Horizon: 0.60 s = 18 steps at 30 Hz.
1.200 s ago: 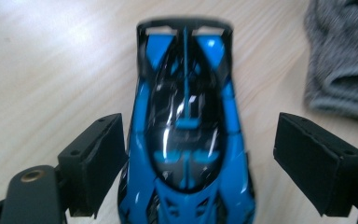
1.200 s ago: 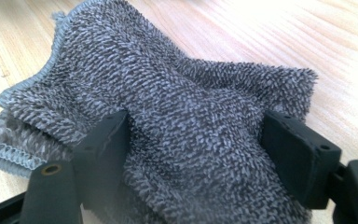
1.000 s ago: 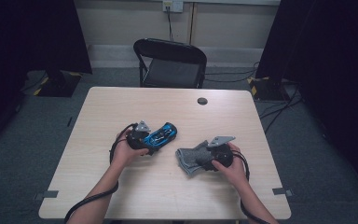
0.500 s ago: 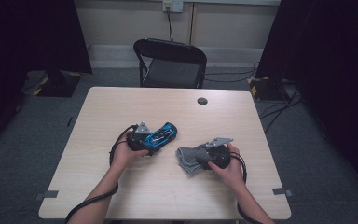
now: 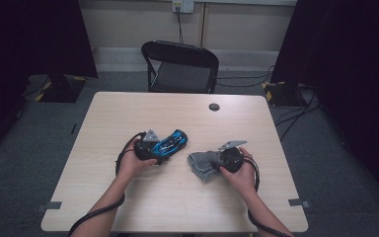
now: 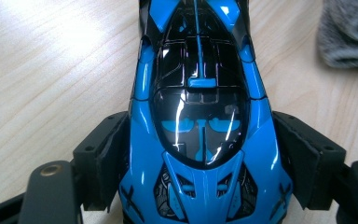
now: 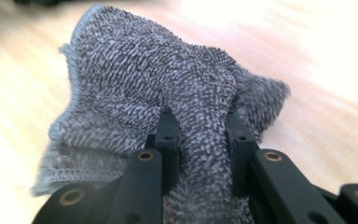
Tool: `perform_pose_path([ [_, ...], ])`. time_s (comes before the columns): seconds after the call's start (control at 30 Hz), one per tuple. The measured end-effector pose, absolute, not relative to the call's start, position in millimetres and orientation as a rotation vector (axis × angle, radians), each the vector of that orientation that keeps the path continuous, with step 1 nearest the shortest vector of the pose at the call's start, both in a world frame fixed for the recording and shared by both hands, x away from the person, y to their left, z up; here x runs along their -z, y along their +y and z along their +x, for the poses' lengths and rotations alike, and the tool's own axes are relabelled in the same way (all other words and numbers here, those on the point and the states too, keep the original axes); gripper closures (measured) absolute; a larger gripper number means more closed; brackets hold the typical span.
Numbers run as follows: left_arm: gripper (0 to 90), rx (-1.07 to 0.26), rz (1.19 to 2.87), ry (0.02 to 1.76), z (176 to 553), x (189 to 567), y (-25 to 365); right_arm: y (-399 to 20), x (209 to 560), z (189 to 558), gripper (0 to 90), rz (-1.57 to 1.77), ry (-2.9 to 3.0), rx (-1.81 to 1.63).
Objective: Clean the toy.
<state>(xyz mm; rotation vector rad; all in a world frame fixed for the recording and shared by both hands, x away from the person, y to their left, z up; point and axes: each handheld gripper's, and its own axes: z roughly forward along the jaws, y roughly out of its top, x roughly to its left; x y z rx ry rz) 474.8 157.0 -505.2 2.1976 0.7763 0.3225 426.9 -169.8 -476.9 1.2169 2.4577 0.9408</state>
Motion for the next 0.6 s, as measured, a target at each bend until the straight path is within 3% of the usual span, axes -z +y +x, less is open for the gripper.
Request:
perform_pose_path([
  [0.6,23.9,-0.325,2.197,0.777,475,505,157,-164,462,494,72.5,1.400,2.290,-0.969],
])
